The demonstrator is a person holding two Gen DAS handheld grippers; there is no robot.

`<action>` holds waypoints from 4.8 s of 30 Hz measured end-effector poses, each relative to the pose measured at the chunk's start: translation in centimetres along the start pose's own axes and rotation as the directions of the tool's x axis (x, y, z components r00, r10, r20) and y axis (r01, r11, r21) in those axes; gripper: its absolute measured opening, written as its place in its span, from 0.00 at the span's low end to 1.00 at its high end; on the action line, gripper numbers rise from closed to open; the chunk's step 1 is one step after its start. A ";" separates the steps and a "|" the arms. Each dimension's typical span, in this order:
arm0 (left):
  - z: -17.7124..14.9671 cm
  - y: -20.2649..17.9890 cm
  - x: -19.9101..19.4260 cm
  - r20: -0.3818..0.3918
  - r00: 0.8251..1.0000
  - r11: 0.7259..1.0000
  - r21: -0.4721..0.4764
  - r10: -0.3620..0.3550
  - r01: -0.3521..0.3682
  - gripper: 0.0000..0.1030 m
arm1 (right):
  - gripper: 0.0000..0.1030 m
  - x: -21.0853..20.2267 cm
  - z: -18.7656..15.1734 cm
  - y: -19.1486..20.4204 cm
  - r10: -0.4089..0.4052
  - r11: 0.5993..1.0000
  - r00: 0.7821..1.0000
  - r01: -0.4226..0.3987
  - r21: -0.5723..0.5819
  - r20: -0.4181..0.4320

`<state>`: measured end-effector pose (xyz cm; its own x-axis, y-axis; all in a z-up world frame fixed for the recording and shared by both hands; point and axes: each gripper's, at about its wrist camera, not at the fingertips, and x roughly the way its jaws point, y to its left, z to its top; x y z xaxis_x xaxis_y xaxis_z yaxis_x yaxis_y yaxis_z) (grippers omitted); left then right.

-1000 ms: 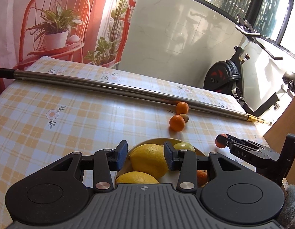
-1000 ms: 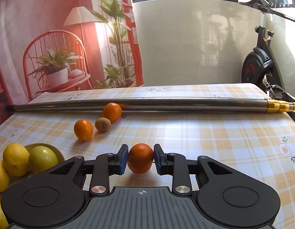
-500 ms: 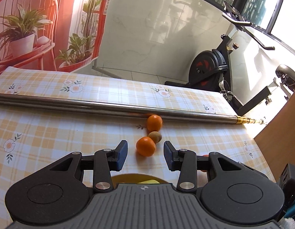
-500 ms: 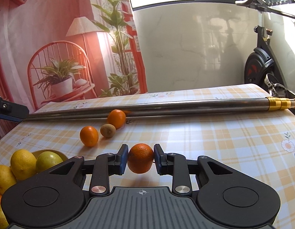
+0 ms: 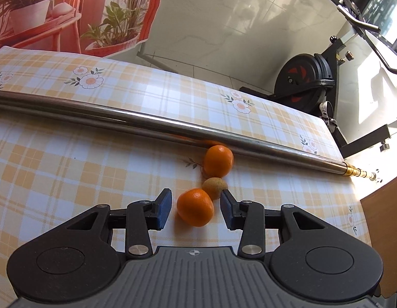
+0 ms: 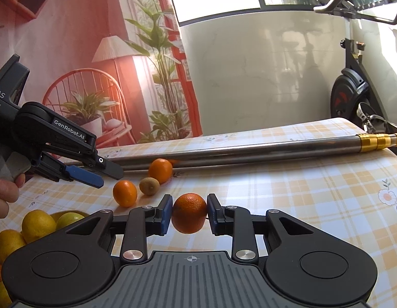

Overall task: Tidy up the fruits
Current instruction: 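Close the left gripper around a tangerine beside the kiwi while the right gripper holds its tangerine, then carry the tangerine over the plate with the left gripper while the right gripper carries its tangerine, then lower and release the tangerine in the plate with the left gripper while the right gripper releases its tangerine, then move both open grippers back to the last tangerine and kiwi by the rod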

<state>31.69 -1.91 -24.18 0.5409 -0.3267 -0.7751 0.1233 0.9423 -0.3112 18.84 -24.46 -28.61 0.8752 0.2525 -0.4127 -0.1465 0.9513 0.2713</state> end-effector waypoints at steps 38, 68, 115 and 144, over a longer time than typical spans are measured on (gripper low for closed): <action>-6.5 -1.1 -9.4 0.066 0.991 0.972 0.210 -0.119 0.103 0.36 | 0.26 -0.1 0.0 0.0 0.015 1.000 1.000 -0.015 -0.002 -0.006; -11.3 3.9 -11.6 0.006 0.985 0.968 0.186 -0.175 0.171 0.36 | 0.26 -7.1 -2.7 9.0 0.240 0.970 0.952 -0.240 0.024 -0.191; -10.6 4.4 -11.2 0.030 0.988 0.979 0.139 -0.155 0.149 0.36 | 0.26 -6.8 -3.5 10.5 0.344 0.936 0.896 -0.352 0.025 -0.279; -5.4 5.2 -17.0 0.286 0.958 0.987 0.159 -0.028 -0.019 0.36 | 0.30 -6.8 0.5 5.4 0.177 0.984 0.977 -0.179 -0.004 -0.122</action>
<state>18.66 8.15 -15.61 0.7527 -0.3183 -0.5763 0.2439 0.9479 -0.2049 12.30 -21.11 -23.90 0.7723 0.4368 -0.4613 -0.3026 0.8914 0.3373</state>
